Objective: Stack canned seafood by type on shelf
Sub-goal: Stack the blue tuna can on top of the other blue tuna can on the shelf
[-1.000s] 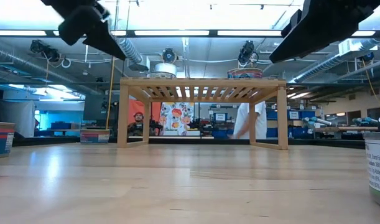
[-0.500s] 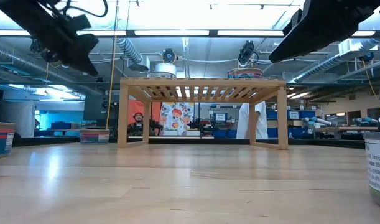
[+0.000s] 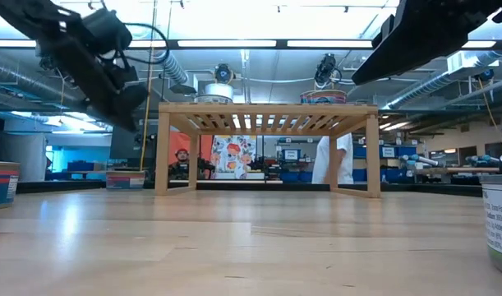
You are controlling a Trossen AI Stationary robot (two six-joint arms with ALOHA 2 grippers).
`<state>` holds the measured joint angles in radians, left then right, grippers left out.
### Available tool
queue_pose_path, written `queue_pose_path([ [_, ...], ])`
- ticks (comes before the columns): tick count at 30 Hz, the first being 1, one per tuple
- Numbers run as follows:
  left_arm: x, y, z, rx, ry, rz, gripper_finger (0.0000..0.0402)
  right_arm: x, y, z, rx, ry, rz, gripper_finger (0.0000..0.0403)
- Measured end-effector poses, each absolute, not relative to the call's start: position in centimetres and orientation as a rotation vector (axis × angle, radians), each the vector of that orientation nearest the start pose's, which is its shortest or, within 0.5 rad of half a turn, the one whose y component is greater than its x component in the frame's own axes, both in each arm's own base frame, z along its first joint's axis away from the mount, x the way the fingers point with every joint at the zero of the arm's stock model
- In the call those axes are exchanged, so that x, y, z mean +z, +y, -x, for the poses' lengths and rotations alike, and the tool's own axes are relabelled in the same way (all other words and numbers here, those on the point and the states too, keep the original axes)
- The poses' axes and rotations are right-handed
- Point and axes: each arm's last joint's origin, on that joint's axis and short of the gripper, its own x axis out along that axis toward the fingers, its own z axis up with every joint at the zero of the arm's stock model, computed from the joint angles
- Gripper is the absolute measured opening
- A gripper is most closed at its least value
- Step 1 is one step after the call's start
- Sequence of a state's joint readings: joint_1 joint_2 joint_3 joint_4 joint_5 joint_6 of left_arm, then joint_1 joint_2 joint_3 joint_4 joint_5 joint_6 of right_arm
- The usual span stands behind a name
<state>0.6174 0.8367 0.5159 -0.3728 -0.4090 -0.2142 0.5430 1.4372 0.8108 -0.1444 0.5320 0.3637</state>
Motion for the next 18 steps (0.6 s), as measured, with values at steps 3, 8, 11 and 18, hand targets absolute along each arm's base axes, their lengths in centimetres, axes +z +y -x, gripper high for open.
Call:
queue_pose_path([
  [3, 21.2, 12.1, -12.6, 1.075, 0.637, 0.322, 0.0000, 20.5, 13.5, -25.1, -0.109, 0.651, 0.045, 0.0009],
  [8, 19.4, 13.7, -12.6, 1.072, 0.749, 0.384, 0.0000, 20.5, 13.5, -25.1, -0.109, 0.650, 0.045, 0.0009],
  [11, 18.6, 14.4, -12.9, 1.078, 0.784, 0.392, 0.0000, 20.5, 13.5, -25.2, -0.109, 0.650, 0.045, 0.0009],
  [18, 17.0, 15.3, -12.9, 1.115, 0.893, 0.395, 0.0000, 20.5, 13.5, -25.2, -0.109, 0.650, 0.045, 0.0009],
])
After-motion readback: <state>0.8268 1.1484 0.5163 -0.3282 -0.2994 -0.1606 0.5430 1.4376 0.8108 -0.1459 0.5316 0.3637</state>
